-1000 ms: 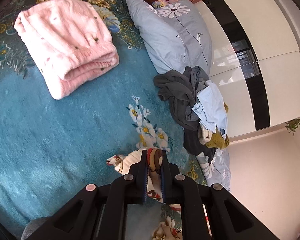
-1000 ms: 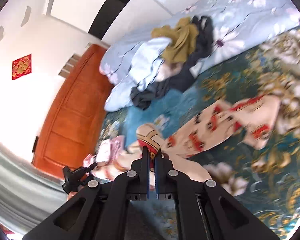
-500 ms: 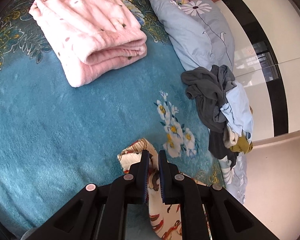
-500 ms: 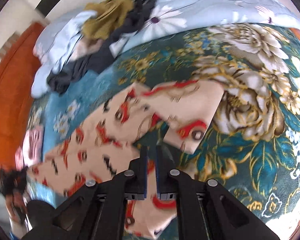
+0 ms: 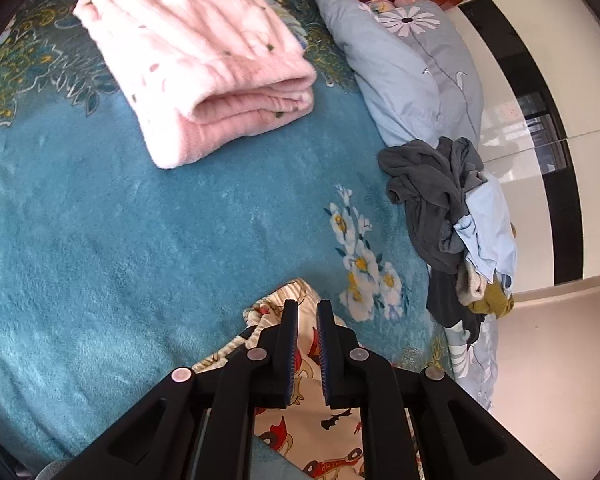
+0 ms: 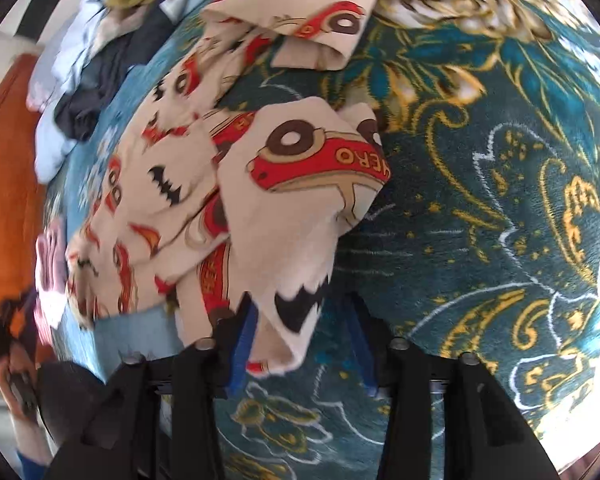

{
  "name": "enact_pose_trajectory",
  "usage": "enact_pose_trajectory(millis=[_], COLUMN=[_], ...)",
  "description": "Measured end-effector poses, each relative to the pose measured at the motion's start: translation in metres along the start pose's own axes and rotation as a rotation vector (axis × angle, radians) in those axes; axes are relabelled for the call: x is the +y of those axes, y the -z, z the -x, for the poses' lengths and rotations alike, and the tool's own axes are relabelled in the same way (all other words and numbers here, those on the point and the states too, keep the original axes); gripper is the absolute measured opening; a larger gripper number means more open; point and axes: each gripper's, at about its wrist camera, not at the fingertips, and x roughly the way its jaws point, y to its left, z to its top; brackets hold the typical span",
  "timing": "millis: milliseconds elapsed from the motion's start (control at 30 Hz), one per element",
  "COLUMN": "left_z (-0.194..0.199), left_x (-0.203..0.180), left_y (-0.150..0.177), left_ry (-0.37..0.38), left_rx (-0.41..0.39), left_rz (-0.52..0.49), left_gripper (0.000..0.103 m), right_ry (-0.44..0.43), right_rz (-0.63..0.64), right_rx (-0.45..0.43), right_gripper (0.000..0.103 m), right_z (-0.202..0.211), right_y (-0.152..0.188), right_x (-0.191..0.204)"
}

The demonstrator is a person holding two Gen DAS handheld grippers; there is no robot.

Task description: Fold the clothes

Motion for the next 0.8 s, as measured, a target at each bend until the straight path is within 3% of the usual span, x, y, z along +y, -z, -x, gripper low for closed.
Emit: enact_pose_trajectory(millis=[133,200,300,367,433,500,567,667,800], left_z=[0.000,0.001,0.001,-0.002,-0.007,-0.011,-0.015,-0.020,-0.030], left_x=[0.005,0.008,0.014,0.017,0.014,0.007,0.001,0.004,0.012], left_y=[-0.001,-0.001,0.001,0.006,0.011,0.016,0.020,0.027,0.041], left_ry=[-0.035,-0.059,-0.078,-0.080,-0.108,-0.149,-0.191,-0.235,-0.253], left_rx=[0.023,0.039,0.058,0.072,0.083,0.089,0.094,0.121,0.170], left_rz=[0.020,0.030,0.064,0.089,0.071,0.030,-0.010,-0.004,0.042], left_gripper=[0.014,0.017,0.037,0.040,0.040,0.041,0.048,0.056,0.057], right_ry=[0.055,0.024,-0.037,-0.054,-0.001,0.097,0.181,0.241,0.287], right_rz=[0.114,0.181,0.276,0.343,0.400,0.431,0.399,0.341,0.299], right_rx=[-0.036,-0.079,-0.144,-0.154,-0.149,-0.112,-0.067,-0.022,-0.013], right_gripper=[0.004,0.004,0.003,0.003,0.003,0.003,0.003,0.003,0.005], right_z=[0.025,0.063,0.127,0.162,0.174,0.159,0.133,0.099,0.068], right_y=[-0.011,-0.019,-0.032,-0.046,-0.066,-0.089,-0.114,-0.145,-0.166], right_x=[0.024,0.032,0.042,0.043,0.042,0.038,0.030,0.016,0.012])
